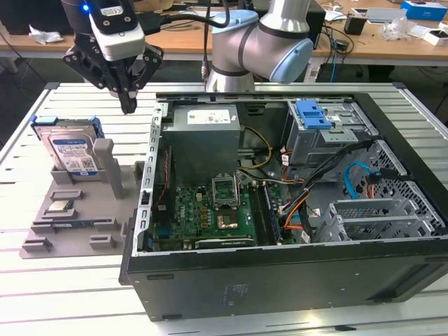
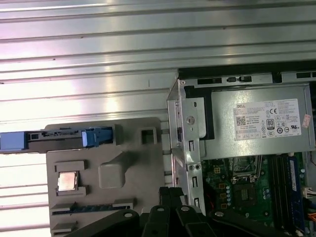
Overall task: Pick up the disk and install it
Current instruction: 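Reach for the disk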
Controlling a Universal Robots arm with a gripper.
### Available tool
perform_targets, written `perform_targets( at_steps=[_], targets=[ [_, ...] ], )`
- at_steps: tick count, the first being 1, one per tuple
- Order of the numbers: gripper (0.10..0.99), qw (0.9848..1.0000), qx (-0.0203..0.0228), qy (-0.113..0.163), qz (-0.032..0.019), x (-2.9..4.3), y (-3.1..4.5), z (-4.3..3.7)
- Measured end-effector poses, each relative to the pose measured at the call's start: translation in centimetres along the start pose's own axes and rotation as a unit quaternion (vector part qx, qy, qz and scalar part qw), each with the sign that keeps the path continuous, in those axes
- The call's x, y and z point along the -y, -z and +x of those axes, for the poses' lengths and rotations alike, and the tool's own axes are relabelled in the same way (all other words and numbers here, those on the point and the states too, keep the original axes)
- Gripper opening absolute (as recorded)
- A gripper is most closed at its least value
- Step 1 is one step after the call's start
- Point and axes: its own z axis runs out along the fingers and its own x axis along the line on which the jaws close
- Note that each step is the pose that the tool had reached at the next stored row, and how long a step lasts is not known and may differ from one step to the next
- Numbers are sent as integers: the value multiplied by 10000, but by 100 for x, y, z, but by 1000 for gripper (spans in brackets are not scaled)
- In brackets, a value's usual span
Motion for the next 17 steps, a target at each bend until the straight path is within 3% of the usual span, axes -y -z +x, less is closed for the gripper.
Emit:
perform_targets(
  at_steps=[17],
  targets=[
    [106,10000,0,0,0,11,2,141]
  ],
)
